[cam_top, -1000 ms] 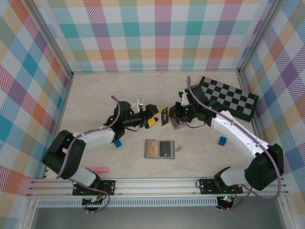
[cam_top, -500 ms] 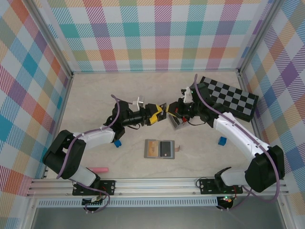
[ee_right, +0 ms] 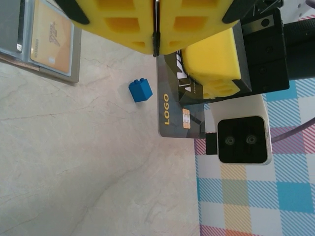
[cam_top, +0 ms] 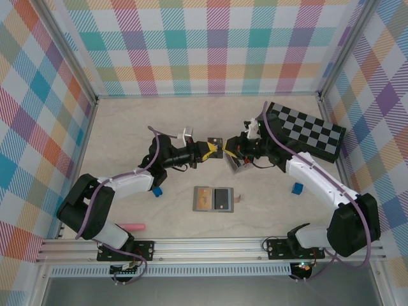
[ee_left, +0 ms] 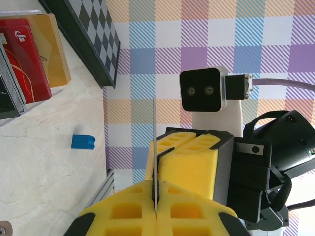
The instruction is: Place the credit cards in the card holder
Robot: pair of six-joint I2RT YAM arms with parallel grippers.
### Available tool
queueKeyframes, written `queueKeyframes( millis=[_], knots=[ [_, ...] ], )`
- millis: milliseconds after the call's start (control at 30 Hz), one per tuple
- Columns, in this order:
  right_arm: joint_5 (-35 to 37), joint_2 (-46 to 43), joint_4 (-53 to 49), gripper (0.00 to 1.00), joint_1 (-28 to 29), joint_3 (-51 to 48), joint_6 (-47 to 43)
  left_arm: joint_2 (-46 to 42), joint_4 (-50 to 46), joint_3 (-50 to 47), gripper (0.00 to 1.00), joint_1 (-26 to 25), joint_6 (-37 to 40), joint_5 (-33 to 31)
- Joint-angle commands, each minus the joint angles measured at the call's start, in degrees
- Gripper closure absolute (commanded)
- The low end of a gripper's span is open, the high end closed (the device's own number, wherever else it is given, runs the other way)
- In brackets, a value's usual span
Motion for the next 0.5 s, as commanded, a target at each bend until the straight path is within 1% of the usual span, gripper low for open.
queueKeyframes(
  millis=[0, 67, 233, 300, 367, 433, 467],
  knots=[
    [-2.3, -0.4, 3.5, 0.8, -0.5, -1.1, 1.0, -1.4, 5.5, -0.7, 1.0, 0.6, -1.9, 0.5],
    [-3.1, 0.1, 4.6, 0.74, -0.6, -1.5, 1.2, -1.3, 6.5, -0.8, 1.0, 0.6, -2.7, 0.6],
    [-7.2, 2.0, 10.0, 0.74, -0.6, -2.2, 3.3, -0.7, 7.3, -0.7, 1.0, 0.5, -3.8, 1.3],
    [-8.3, 2.6, 12.1, 0.77, -0.6, -2.3, 4.1, -0.5, 6.8, -0.7, 1.0, 0.5, -3.7, 1.6],
    [-8.0, 2.5, 11.8, 0.81, -0.5, -2.2, 3.6, -0.3, 6.3, -0.8, 1.0, 0.5, -3.7, 1.5],
    [-7.7, 2.1, 10.6, 0.88, -0.6, -1.8, 2.3, -0.3, 5.0, -0.7, 1.0, 0.5, -3.2, 1.6],
    [-6.1, 1.7, 7.9, 0.9, -0.6, -1.3, 1.0, -0.5, 3.3, -0.7, 0.95, 0.5, -2.5, 1.4]
  ],
)
